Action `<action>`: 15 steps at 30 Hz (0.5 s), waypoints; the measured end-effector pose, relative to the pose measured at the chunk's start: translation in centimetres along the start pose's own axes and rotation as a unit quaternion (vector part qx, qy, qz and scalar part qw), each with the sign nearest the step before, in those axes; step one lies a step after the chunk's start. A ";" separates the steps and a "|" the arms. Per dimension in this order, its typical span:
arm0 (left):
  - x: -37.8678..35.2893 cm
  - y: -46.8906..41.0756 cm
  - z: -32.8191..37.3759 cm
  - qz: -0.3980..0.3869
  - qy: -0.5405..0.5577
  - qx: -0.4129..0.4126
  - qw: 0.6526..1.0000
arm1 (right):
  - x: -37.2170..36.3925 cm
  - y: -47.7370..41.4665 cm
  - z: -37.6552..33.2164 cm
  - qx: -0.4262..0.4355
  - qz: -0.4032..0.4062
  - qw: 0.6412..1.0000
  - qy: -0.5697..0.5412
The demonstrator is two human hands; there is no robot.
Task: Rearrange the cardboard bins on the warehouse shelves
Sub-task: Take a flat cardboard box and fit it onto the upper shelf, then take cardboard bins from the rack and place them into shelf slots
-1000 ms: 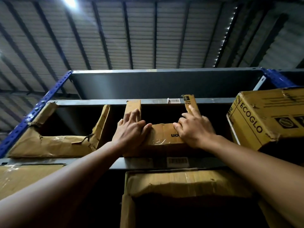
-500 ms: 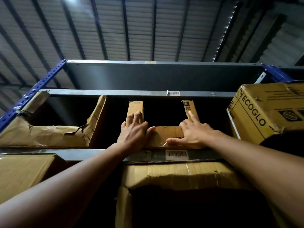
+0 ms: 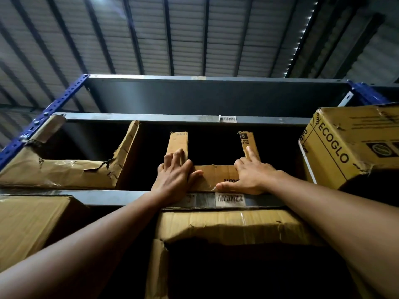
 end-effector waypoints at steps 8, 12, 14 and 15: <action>1.6 0.9 0.5 -0.097 -0.043 0.001 0.994 | 1.8 2.1 0.7 0.055 -0.022 0.998 -0.027; 4.7 1.5 3.9 -0.055 -0.032 -0.023 0.998 | 3.7 3.4 2.0 0.093 0.040 0.994 -0.042; 6.4 1.7 6.3 -0.024 -0.011 -0.040 0.999 | 4.7 4.8 3.0 0.113 0.081 0.989 -0.047; 7.2 1.8 7.6 -0.009 -0.005 -0.050 0.999 | 5.2 5.8 3.6 0.124 0.100 0.986 -0.045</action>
Point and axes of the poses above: each hand's wrist, its own y-axis away from the middle knuckle, its own x-axis out of the back of the hand, z = x × y, the point moved 7 cm from there along -y, towards the middle knuckle, and after that the axes turned 11 degrees about -z, right-handed, at the moved point
